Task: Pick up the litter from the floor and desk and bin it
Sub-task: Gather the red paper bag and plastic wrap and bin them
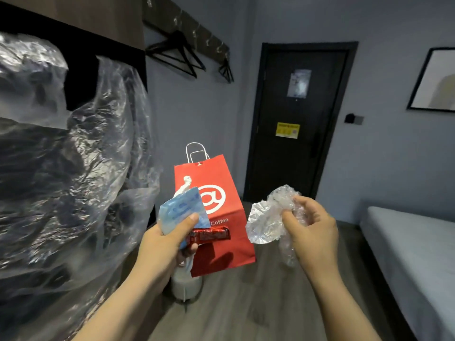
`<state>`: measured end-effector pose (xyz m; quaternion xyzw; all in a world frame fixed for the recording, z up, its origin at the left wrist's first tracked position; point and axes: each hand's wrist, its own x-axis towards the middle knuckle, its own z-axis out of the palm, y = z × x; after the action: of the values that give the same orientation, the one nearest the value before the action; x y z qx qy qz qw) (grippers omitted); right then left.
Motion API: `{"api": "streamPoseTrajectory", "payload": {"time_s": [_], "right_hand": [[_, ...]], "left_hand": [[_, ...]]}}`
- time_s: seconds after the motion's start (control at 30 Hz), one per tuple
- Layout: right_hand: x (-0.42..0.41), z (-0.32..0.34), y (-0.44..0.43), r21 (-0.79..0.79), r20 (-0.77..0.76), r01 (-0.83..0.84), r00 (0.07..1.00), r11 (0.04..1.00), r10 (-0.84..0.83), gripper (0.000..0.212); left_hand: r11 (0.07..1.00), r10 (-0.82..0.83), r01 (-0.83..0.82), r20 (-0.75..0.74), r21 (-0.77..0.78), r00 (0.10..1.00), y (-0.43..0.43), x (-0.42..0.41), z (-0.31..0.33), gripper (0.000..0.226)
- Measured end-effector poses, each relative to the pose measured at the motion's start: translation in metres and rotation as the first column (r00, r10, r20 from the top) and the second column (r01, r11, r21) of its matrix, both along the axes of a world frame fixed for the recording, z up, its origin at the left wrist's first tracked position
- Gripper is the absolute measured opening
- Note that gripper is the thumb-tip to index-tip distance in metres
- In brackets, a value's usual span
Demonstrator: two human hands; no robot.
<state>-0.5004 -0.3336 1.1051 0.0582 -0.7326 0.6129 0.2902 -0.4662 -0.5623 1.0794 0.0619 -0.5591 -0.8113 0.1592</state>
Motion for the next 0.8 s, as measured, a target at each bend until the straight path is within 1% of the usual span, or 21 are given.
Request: {"api": "streamPoseTrajectory", "payload": {"time_s": [0.07,0.1,0.23,0.4,0.53,0.63,0.7,0.8], "right_hand": [[-0.006,-0.007,-0.001,0.008,0.023,0.026,0.999,1.000,-0.026,0.033],[-0.010,-0.010,0.000,0.018,0.039,0.039,0.998,0.999,-0.039,0.032],[-0.035,-0.021,0.004,0.027,0.076,0.117,0.990,0.993,-0.119,0.027],[-0.087,-0.043,0.011,0.061,0.109,0.161,0.980,0.985,-0.167,0.029],[-0.149,-0.059,0.018,0.040,0.130,0.169,0.976,0.985,-0.173,0.027],[-0.203,-0.066,0.023,-0.005,0.144,0.163,0.976,0.987,-0.160,0.025],[-0.241,-0.070,0.027,-0.028,0.165,0.171,0.973,0.985,-0.164,0.026],[-0.297,-0.075,0.034,-0.009,0.186,0.160,0.970,0.987,-0.156,0.025]], "left_hand": [[0.999,-0.043,0.042,0.022,0.013,0.999,-0.005,-0.017,-0.006,0.051],[0.998,-0.058,0.057,0.033,0.020,0.998,-0.006,-0.025,-0.010,0.051],[0.996,-0.088,0.086,0.080,0.024,0.993,-0.008,-0.059,-0.027,0.026],[0.992,-0.119,0.112,0.135,0.058,0.984,0.003,-0.115,-0.046,0.022],[0.990,-0.136,0.127,0.167,0.061,0.977,0.011,-0.171,-0.060,0.018],[0.991,-0.128,0.118,0.194,0.058,0.973,0.016,-0.220,-0.065,0.020],[0.994,-0.105,0.100,0.218,0.033,0.970,0.018,-0.256,-0.068,0.024],[0.999,-0.043,0.046,0.257,-0.004,0.966,0.013,-0.309,-0.079,0.026]]}}
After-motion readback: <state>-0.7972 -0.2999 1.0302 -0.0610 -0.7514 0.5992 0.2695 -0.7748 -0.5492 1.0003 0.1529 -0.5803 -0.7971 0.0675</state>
